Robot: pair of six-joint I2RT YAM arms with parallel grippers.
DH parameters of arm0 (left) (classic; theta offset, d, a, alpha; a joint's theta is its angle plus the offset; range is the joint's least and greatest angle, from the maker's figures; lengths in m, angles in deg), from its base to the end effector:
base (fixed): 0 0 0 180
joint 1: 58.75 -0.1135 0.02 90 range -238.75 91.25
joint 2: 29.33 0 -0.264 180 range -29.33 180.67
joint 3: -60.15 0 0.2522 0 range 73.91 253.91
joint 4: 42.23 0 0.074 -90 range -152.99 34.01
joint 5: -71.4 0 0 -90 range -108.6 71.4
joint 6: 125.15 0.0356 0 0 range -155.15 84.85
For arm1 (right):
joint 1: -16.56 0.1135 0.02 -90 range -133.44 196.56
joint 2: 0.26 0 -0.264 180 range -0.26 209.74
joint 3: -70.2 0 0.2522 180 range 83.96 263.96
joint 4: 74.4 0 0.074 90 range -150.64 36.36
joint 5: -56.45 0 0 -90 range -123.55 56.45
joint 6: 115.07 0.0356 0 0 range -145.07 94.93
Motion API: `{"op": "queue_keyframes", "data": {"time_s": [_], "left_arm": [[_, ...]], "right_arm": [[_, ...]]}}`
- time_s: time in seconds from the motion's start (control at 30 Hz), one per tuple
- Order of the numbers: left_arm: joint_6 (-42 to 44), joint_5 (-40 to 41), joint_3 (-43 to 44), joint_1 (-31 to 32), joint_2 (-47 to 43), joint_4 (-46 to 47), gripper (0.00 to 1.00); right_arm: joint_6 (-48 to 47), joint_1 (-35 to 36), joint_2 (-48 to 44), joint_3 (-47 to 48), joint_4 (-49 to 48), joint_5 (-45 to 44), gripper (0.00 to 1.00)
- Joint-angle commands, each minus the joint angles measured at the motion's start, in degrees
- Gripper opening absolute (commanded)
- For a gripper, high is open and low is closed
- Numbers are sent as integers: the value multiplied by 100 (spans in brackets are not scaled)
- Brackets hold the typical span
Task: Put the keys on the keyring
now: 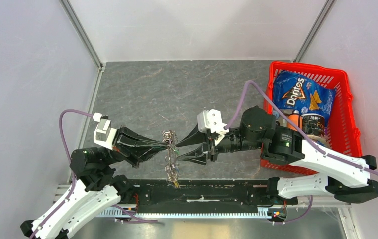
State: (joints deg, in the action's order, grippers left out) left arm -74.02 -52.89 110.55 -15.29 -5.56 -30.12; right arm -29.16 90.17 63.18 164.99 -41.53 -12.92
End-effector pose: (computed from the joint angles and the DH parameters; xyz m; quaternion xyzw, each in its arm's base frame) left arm 0.0475 -0.0727 0.3977 0.2821 0.4024 -0.6631 0.5646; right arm 0.0513 0.2190 0.4780 -0.5394 0.4706 0.4967 0.4908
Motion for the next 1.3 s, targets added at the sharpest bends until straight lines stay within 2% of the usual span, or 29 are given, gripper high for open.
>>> {"op": "queue_keyframes", "data": {"time_s": [0.0, 0.43, 1.1, 1.27], "left_arm": [[-404, 274, -41, -4, 74, 905, 2], [-411, 237, -18, -5, 32, 931, 2], [-525, 242, -24, -4, -29, 1058, 2], [-525, 255, -51, -4, -28, 1071, 2]], "right_arm": [[-315, -15, 102, 357, -387, -94, 46], [-390, -17, 230, 491, -450, -111, 35], [-241, -13, 265, 429, -683, -26, 32], [-181, -15, 330, 474, -733, 28, 24]]}}
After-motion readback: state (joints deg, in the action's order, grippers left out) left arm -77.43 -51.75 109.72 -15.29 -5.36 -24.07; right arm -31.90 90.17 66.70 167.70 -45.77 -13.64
